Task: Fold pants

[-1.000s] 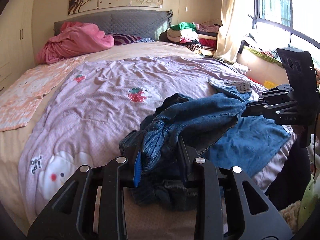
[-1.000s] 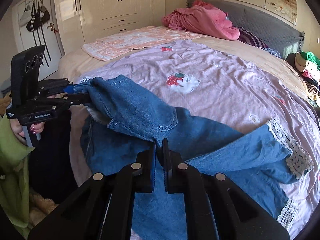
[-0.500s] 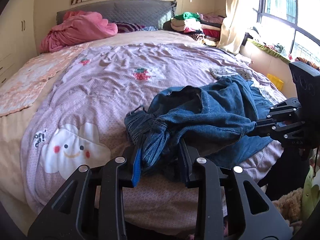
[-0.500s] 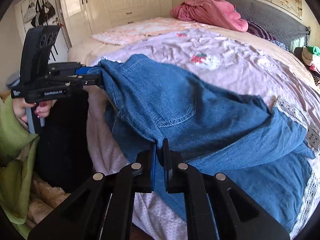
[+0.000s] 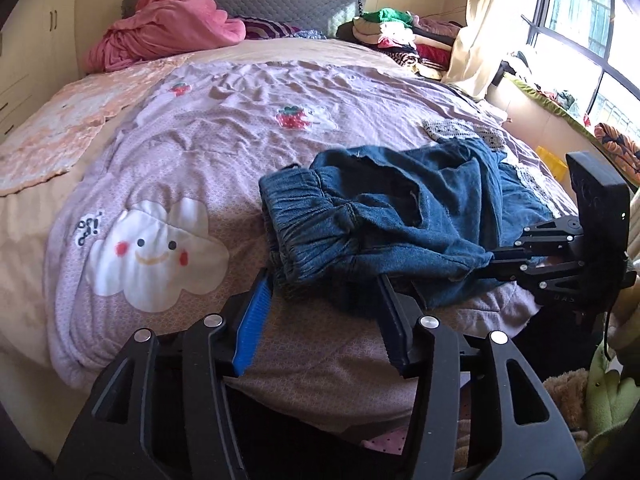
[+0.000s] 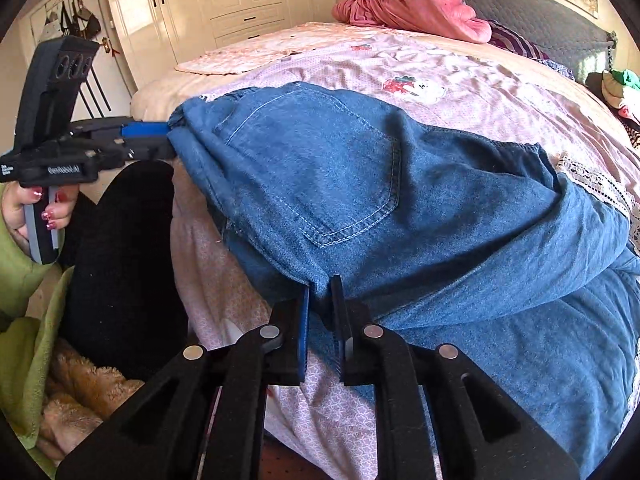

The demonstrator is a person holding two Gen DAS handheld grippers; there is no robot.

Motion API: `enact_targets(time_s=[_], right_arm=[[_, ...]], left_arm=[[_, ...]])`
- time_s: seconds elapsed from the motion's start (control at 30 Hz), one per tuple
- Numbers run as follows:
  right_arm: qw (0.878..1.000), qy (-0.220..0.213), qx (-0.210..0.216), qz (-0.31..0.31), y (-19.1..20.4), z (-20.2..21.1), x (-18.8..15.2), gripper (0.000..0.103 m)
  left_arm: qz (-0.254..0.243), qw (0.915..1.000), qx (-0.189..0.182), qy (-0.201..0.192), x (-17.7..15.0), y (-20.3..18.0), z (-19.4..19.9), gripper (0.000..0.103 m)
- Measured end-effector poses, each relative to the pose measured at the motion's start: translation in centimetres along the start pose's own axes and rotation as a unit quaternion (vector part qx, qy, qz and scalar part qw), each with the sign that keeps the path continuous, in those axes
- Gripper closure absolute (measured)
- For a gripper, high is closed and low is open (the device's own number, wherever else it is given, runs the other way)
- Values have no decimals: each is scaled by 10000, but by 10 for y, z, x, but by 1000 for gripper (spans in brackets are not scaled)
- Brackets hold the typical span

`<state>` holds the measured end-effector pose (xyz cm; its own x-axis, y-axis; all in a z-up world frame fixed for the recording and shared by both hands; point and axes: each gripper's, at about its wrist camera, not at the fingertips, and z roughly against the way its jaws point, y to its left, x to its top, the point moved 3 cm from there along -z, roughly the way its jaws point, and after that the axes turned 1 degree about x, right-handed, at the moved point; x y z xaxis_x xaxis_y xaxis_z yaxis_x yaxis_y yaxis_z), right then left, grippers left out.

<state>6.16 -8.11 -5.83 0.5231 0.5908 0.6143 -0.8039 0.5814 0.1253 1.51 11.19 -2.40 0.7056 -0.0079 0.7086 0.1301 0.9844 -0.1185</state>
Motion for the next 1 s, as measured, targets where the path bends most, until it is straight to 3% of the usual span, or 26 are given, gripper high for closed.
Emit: enact_targets(time_s=[0.1,0.23,0.3,0.4,0.5,0.63,0.7,0.83,0.97,1.0], right_arm=[[10000,-9,43,-22,2,1,-3,89],[10000,-24,46,-64,3,0,-4,88],[9998,-48,99,-142,1,1,-4,87],[9995,-71,158,-281,-2,5,-7,87],[9991,-124,190,-366,-7,20,-6,81],[9962,-596,201,-606,-17,54,5,63],[9956,-726,39,-590,-22,59,13,60],[9962,-531,-383,-571,-35,41,26,55],[9923,336,-641,-1004,-56,-2,11,54],[9911,386,-637,-1100,-60,-9,7,54]], left_arm=[[-37,9996,69,-280,15,-6,18,60],[-394,9978,-162,-499,41,-33,21,60],[-468,9977,-337,-345,47,-45,2,60],[-491,9971,-542,221,36,-57,-48,60],[-533,9947,-305,822,10,-58,-90,60],[-604,9952,-218,746,3,-59,-94,60],[-558,9953,-264,744,4,-57,-94,60],[-566,9957,-273,683,3,-56,-92,60],[-532,9960,-319,641,3,-54,-91,60],[-532,9961,-328,620,3,-54,-91,60]])
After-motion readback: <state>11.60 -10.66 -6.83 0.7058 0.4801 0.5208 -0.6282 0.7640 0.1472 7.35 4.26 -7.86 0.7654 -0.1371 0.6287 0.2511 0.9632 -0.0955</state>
